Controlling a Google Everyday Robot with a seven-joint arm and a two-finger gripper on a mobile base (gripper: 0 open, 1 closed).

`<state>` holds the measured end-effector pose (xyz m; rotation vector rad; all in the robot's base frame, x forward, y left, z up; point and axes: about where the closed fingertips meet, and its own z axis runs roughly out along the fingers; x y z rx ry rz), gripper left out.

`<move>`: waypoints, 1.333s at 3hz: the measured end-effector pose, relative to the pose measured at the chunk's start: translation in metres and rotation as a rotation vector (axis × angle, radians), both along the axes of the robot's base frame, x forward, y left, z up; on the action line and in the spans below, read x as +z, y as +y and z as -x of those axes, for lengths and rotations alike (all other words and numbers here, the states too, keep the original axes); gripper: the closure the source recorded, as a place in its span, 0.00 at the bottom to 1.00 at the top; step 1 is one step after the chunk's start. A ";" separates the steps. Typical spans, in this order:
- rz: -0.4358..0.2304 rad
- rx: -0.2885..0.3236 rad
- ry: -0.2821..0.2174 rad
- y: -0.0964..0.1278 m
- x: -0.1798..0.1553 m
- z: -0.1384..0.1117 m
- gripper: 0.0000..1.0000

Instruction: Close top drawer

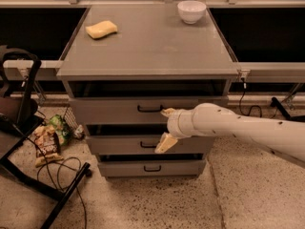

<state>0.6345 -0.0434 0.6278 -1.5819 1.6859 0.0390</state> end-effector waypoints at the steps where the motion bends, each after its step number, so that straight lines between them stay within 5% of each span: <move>1: 0.000 0.000 0.000 0.000 0.000 0.000 0.00; 3: 0.047 0.018 0.009 0.004 0.003 0.010 0.43; 4: 0.154 0.042 0.035 -0.001 0.017 0.036 0.64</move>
Offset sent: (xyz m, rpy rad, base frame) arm 0.0000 0.0000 0.0000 0.0000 0.0000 0.0000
